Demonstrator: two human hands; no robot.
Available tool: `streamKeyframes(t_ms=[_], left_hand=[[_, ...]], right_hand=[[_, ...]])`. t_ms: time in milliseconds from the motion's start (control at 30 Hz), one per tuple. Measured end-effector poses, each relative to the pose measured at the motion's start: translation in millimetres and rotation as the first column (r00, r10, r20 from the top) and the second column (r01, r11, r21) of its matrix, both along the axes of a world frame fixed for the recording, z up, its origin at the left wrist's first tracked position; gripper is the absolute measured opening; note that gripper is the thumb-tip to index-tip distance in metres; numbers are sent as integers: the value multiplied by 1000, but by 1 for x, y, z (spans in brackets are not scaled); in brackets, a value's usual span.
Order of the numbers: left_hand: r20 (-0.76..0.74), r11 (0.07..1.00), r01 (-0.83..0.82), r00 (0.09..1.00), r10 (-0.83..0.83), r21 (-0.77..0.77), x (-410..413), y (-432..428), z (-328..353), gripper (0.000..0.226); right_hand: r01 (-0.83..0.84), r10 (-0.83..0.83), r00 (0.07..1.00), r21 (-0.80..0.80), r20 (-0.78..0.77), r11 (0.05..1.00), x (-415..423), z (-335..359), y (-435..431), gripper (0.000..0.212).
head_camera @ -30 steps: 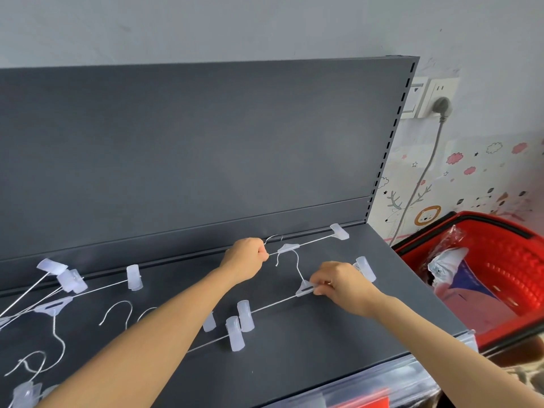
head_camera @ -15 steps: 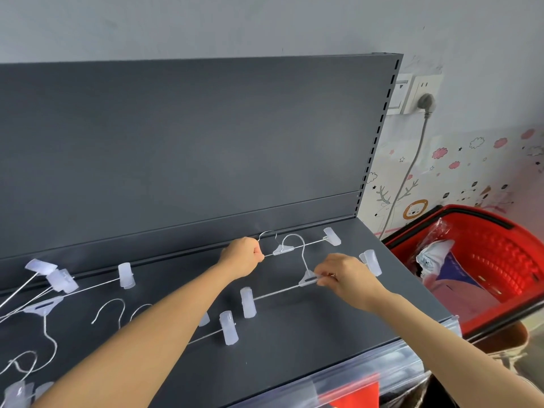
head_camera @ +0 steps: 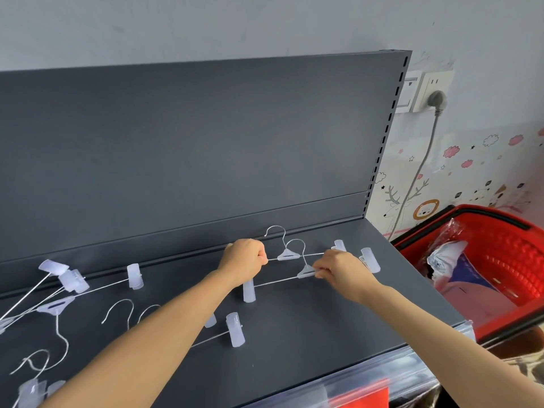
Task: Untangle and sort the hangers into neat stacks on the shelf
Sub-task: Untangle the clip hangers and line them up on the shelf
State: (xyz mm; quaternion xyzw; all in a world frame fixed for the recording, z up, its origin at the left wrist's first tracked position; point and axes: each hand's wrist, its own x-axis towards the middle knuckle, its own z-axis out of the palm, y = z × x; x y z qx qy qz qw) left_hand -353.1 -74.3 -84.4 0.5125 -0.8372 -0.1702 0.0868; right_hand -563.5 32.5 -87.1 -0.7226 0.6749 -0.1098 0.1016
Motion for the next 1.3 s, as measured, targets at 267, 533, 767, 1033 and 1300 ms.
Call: streamKeyframes(t_ms=[267,533,767,1033,1300], left_hand=[[-73,995,-4,997,12,104,3,-6,-6,15],[-157,977,47,987,-14,206,15,-12,-13,20],[-156,972,54,988,-18,229,18,-14,-12,12],[-137,958,50,991,-12,281,19,-5,-10,33],[-103,981,42,994,-23,191,23,2,-8,36]], right_hand=[[-64,65,998,-42,3,997,5,-10,-16,24],[-119,121,993,-101,11,988,-1,-18,-26,21],[-41,38,999,-189,-17,981,8,-21,-35,16],[-41,41,999,-61,11,997,11,-26,-43,22],[-47,51,997,-72,55,996,11,-30,-47,27]])
